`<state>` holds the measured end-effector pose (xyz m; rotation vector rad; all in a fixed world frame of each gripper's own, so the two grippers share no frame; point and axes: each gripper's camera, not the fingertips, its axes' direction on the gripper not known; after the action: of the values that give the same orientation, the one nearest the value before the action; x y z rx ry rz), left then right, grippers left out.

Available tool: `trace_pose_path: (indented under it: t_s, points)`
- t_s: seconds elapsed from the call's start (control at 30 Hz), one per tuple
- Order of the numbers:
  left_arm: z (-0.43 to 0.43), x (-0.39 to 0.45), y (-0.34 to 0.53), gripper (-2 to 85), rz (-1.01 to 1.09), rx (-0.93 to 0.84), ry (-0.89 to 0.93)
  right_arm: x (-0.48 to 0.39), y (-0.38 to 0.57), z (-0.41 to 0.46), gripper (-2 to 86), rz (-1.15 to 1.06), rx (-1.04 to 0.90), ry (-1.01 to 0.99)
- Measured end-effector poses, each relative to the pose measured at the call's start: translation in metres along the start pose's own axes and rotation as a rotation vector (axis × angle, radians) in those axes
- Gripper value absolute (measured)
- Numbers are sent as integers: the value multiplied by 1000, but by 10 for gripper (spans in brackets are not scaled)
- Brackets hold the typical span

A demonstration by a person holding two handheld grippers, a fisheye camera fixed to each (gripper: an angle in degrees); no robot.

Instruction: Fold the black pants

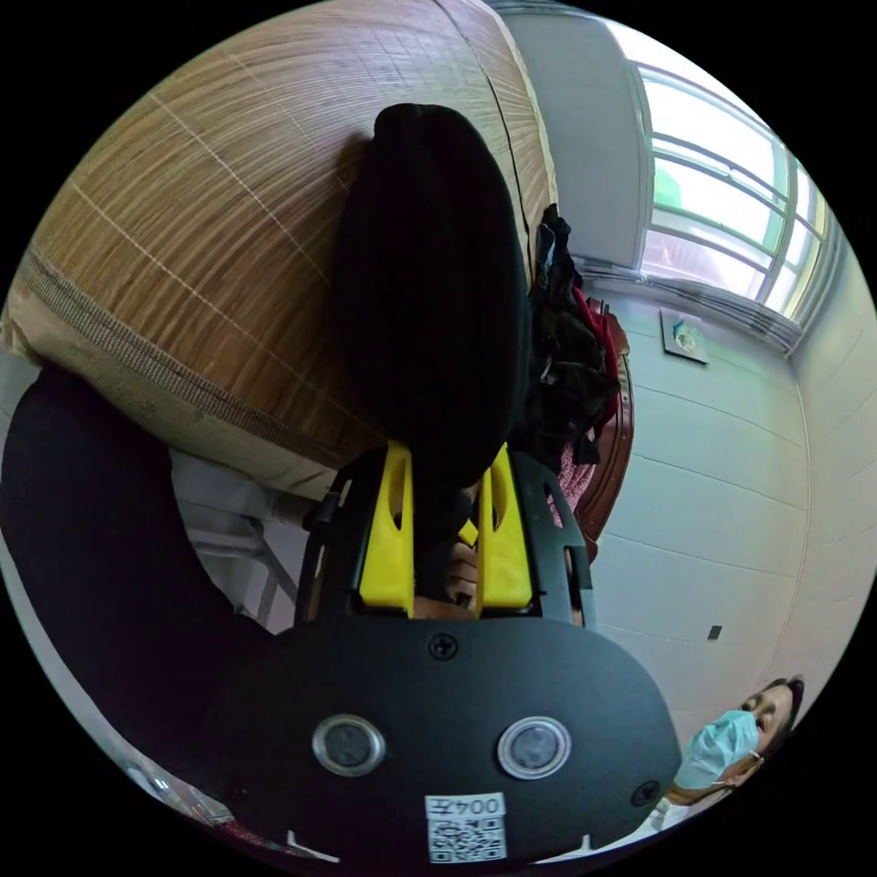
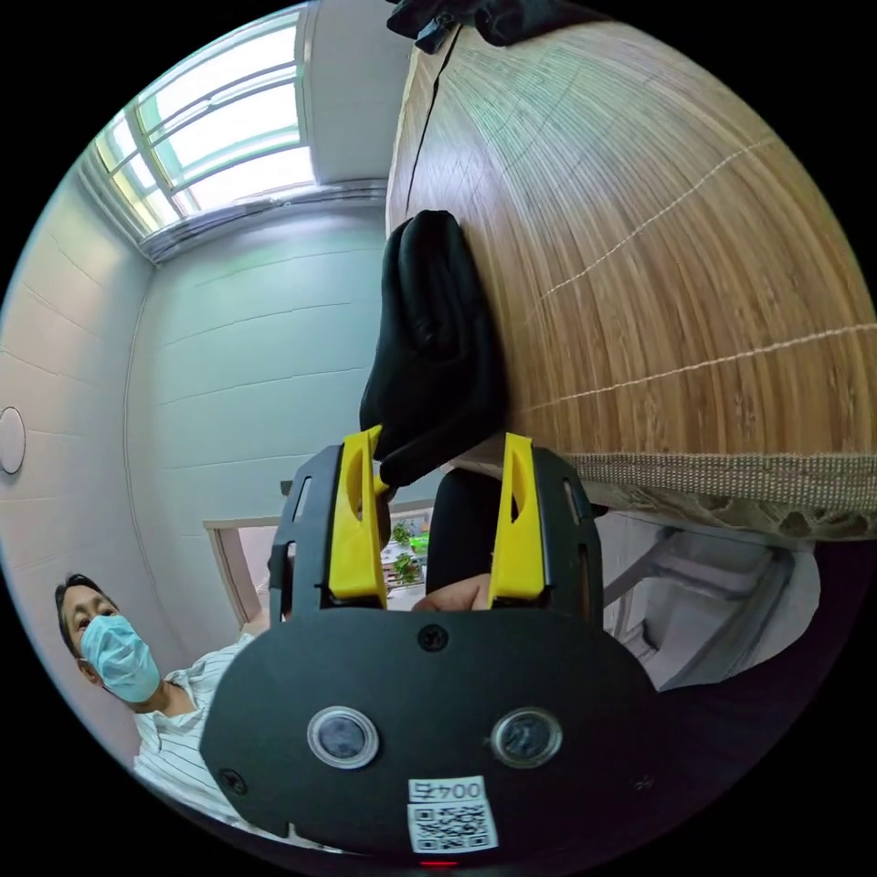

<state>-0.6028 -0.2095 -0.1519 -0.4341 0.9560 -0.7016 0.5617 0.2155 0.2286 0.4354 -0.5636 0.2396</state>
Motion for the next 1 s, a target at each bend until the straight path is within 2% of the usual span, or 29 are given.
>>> trace_pose_path:
  t_s: [0.17, 0.3, 0.5, 0.7, 0.87, 1.0]
  points:
    - [-18, 12, -4, 98, -24, -6, 46, 22, 12, 29, 199, 50, -39, -142]
    - [-23, 24, -6, 100, -19, -25, 47, 28, 9, 28, 206, 66, 11, -173]
    - [-36, 37, -6, 104, 32, -50, -22, 2, -7, -6, 205, -46, 45, -27]
    - [-46, 58, 12, 123, 230, -48, -178, -32, -46, -1, 209, -190, 29, 155]
    - [-63, 55, 21, 169, 256, -12, -7, -38, -71, 24, 220, -208, -19, 142]
    - [-81, 57, 28, 184, 271, 74, 39, -37, -80, 35, 222, -202, -37, 147]
